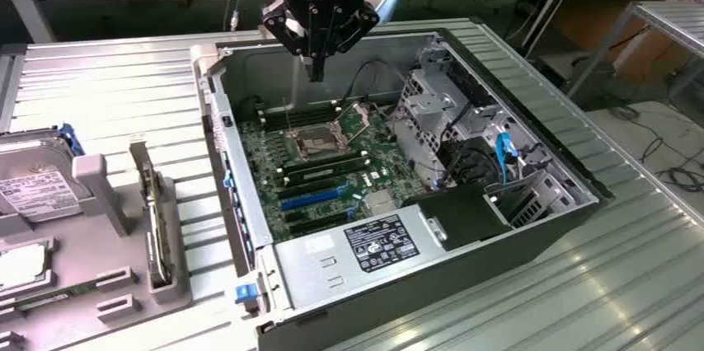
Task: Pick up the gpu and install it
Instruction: 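Reach for the gpu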
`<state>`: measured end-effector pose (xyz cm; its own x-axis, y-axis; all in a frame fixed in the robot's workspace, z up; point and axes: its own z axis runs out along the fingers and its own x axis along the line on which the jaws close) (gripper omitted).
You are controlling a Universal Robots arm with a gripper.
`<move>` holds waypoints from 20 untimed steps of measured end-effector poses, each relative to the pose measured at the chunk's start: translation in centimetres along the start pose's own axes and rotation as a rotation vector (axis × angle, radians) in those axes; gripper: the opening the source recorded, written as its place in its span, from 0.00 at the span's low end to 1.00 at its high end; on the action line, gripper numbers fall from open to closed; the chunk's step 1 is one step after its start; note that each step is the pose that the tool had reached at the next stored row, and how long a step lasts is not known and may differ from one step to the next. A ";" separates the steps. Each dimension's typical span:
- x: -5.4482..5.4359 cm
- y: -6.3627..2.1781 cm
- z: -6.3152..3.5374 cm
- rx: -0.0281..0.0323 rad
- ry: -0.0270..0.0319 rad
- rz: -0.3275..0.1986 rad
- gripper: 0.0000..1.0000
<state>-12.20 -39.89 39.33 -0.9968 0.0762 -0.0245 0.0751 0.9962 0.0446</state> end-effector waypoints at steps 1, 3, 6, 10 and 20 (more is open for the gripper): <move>0.0 0.00 0.00 0.0001 0.0000 0.000 0.11; 0.0 0.00 0.00 0.0000 0.0000 0.000 0.11; 0.0 0.00 0.00 0.0001 0.0000 0.000 0.11; 0.0 0.00 0.00 0.0001 0.0000 0.000 0.11; 0.8 -0.06 -0.02 0.0000 -0.0001 0.000 0.11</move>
<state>-13.01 -39.89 39.33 -0.9968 0.0762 -0.0245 0.0751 0.9962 0.0446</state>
